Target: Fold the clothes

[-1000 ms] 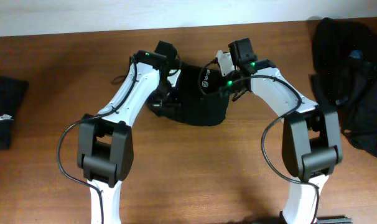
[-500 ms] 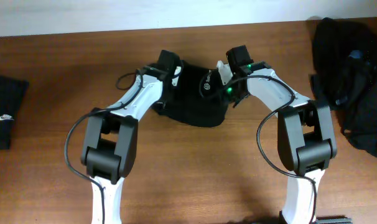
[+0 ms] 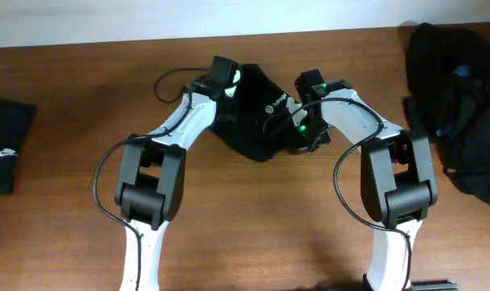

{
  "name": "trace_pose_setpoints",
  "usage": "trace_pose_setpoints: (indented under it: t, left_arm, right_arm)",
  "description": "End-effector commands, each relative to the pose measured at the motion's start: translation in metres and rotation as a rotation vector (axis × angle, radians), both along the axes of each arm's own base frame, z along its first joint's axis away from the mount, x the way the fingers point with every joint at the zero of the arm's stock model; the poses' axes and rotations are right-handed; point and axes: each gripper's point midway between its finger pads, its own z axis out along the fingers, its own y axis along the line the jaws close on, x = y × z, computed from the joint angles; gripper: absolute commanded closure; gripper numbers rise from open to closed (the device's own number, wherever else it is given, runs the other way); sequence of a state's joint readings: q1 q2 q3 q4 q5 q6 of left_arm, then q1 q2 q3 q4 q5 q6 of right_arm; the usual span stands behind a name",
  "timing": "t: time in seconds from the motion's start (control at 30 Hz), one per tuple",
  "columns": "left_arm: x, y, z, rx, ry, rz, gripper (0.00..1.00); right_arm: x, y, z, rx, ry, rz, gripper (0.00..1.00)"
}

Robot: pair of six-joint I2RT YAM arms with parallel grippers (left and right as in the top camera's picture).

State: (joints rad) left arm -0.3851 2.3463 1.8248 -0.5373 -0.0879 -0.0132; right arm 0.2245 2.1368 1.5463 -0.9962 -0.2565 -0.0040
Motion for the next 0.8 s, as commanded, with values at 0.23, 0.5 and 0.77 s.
trace_pose_setpoints:
  t: [0.23,0.5,0.77]
  left_arm:
    - [0.049,-0.003,0.121,-0.026,-0.201,0.022,0.51]
    - [-0.006,0.029,0.122,-0.102,0.099,0.257,0.42]
    - [-0.037,0.049,0.096,-0.306,0.372,0.291,0.32]
  right_arm:
    - [0.020,0.015,0.043,0.077,-0.120,-0.025,0.94]
    - [0.050,0.022,0.085,0.123,-0.300,-0.020,0.72]
    - [0.095,0.037,0.090,0.168,-0.478,-0.008,0.38]
